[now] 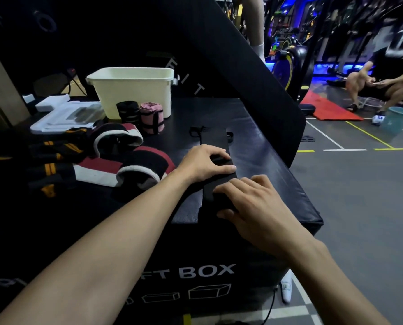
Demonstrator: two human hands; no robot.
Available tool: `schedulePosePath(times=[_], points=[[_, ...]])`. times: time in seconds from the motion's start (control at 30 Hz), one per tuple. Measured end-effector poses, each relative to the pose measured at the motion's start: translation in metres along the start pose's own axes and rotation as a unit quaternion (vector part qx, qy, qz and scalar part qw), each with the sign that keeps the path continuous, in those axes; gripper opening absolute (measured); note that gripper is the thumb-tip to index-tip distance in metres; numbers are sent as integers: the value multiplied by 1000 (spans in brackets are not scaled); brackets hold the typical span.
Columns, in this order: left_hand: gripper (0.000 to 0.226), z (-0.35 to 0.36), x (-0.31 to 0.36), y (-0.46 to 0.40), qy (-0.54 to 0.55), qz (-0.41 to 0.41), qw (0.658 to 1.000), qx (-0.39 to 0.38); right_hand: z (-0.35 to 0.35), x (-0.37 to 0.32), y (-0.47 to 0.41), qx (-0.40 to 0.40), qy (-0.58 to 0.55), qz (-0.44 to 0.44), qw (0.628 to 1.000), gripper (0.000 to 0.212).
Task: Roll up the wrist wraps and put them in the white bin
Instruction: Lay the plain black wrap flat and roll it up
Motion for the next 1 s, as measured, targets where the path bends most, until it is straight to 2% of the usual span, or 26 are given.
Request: schedulePosePath(times=[0.13, 0.23, 0.33, 0.43, 0.7, 0.83, 1.0], points=[[51, 1, 2, 7, 0, 19, 1000, 1, -7, -3, 1, -50, -51, 6, 997, 40], [48, 1, 4, 8, -4, 20, 1000, 10, -8, 0, -3, -71, -90, 17, 993, 31], [38, -1, 3, 8, 7, 21, 1000, 12, -4, 1, -9, -83, -106, 35, 990, 25], [26, -2, 2, 7, 25, 26, 999, 14, 2, 0, -14, -97, -107, 73, 987, 31], [26, -1, -6, 3, 49, 1, 999, 9, 9, -5, -26, -35, -67, 123, 990, 43], [25, -3, -4, 7, 74, -9, 997, -2, 5, -8, -27, 8, -97, 126, 987, 27], [23, -4, 0, 8, 73, -21, 997, -15, 2, -18, -24, 113, -37, 99, 988, 12]])
Point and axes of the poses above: each hand's wrist, its own y-axis away from the middle knuckle, its own z-axis out of the palm, x = y × z, the point moved 4 cm from there along -y, towards the middle knuckle, and after that the axes turned 9 degrees about -x, right-handed, at the moved point
